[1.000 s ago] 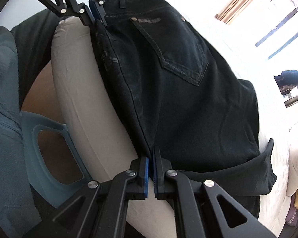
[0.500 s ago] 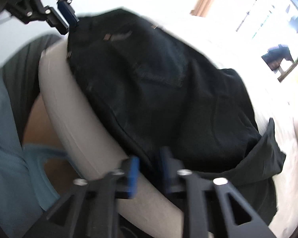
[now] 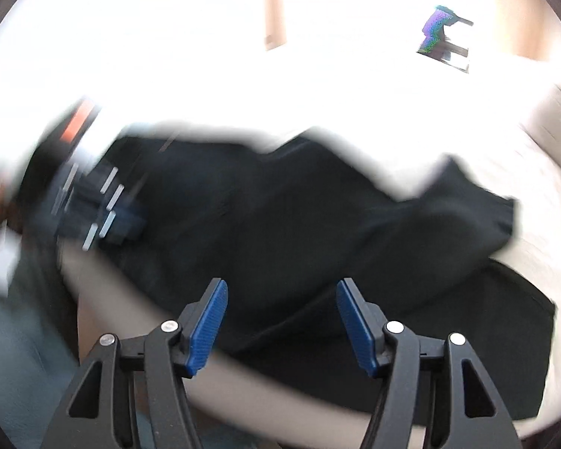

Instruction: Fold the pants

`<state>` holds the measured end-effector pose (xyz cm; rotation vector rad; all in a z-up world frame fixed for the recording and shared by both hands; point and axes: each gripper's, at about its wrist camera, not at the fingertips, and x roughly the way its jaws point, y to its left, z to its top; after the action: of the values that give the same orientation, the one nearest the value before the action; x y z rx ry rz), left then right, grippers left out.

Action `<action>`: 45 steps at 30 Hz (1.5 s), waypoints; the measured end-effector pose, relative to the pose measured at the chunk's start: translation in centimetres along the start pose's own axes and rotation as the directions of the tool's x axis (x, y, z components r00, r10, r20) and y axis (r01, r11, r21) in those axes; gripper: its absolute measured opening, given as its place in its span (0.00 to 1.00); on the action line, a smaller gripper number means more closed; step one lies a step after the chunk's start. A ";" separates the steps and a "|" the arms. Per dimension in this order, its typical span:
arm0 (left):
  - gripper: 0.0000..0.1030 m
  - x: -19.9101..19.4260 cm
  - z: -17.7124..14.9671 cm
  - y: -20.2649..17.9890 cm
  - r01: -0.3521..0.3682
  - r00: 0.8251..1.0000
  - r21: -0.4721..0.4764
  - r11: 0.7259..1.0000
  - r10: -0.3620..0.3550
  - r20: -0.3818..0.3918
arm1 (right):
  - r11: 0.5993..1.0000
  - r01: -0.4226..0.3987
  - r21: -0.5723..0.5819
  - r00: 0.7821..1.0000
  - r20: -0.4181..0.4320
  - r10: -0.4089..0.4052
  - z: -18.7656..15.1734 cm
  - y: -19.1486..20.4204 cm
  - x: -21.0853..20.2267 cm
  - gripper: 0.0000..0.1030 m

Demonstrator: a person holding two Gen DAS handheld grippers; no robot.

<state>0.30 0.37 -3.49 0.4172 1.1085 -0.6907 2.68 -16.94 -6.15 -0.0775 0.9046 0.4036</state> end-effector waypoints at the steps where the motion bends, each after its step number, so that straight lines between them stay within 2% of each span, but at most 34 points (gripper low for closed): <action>1: 0.14 -0.7 0.6 -0.2 -0.001 1.000 0.006 1.000 0.001 0.026 | 0.997 0.037 0.069 0.999 0.019 -0.039 1.3 -2.3 -0.4 0.62; 2: 0.14 -1.4 1.6 -0.3 0.008 0.998 0.003 1.000 -0.008 0.057 | 0.986 0.094 0.137 0.995 0.024 -0.098 3.0 -5.0 -0.3 0.62; 5: 0.14 -1.5 4.6 -0.1 0.034 0.991 -0.052 0.998 -0.027 0.133 | 0.951 0.188 0.247 0.981 0.010 -0.196 7.0 -10.5 0.9 0.62; 7: 0.14 -0.4 7.0 -0.5 0.035 0.988 -0.088 0.995 -0.021 0.156 | 0.935 0.218 0.279 0.975 -0.013 -0.223 9.1 -12.6 2.4 0.62; 9: 0.14 1.2 9.0 -0.8 0.059 0.982 -0.115 0.992 -0.037 0.185 | 0.922 0.256 0.292 0.967 -0.068 -0.247 12.0 -14.8 5.3 0.62; 10: 0.14 2.1 9.7 -0.7 0.062 0.984 -0.135 0.989 -0.038 0.175 | 0.921 0.261 0.290 0.965 -0.102 -0.241 13.3 -15.5 7.1 0.62; 12: 0.14 4.6 10.7 -0.4 0.053 0.992 -0.169 0.984 -0.032 0.125 | 0.916 0.288 0.278 0.954 -0.162 -0.251 14.3 -15.2 9.7 0.62; 15: 0.14 8.0 10.7 -0.5 0.056 0.997 -0.177 0.983 -0.045 0.062 | 0.909 0.331 0.254 0.934 -0.221 -0.279 15.3 -15.7 12.6 0.62; 20: 0.14 9.6 9.8 1.7 0.158 0.986 -0.270 0.950 -0.139 0.091 | 0.872 0.399 0.285 0.898 -0.314 -0.308 14.8 -17.8 16.2 0.62; 24: 0.14 9.6 9.6 1.1 0.114 0.992 -0.244 0.963 -0.099 0.073 | 0.847 0.419 0.328 0.880 -0.376 -0.289 14.1 -20.2 18.5 0.61; 27: 0.14 9.8 9.8 0.4 0.083 0.996 -0.236 0.968 -0.070 0.063 | 0.837 0.408 0.365 0.886 -0.378 -0.267 13.7 -21.2 19.1 0.61; 30: 0.14 10.6 10.5 -0.3 0.078 0.996 -0.244 0.967 -0.066 0.058 | 0.832 0.392 0.391 0.896 -0.367 -0.250 13.5 -22.0 19.2 0.58; 33: 0.14 11.0 11.0 -1.0 0.079 0.996 -0.248 0.966 -0.068 0.052 | 0.837 0.384 0.389 0.897 -0.373 -0.238 13.6 -22.2 19.4 0.56; 34: 0.14 11.1 11.1 -1.1 0.079 0.996 -0.250 0.965 -0.069 0.049 | 0.842 0.382 0.382 0.897 -0.374 -0.237 13.6 -22.2 19.3 0.53; 37: 0.14 11.6 11.2 -1.3 0.071 0.997 -0.246 0.967 -0.063 0.040 | 0.851 0.377 0.366 0.898 -0.370 -0.238 13.9 -22.1 19.2 0.33; 39: 0.14 11.7 11.3 -1.4 0.062 0.998 -0.241 0.969 -0.055 0.039 | 0.855 0.365 0.368 0.903 -0.363 -0.230 13.9 -22.3 18.9 0.25; 40: 0.14 11.8 11.3 -1.4 0.058 0.998 -0.239 0.969 -0.050 0.039 | 0.855 0.361 0.373 0.906 -0.358 -0.226 13.9 -22.4 18.7 0.18; 45: 0.14 11.8 11.5 -2.2 0.033 0.999 -0.227 0.973 -0.025 0.040 | 0.842 0.341 0.418 0.927 -0.296 -0.229 13.7 -22.9 16.5 0.14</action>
<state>9.67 -11.89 -9.64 0.1917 1.1465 -0.5865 30.52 -29.77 -12.84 0.1826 1.1859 -0.1164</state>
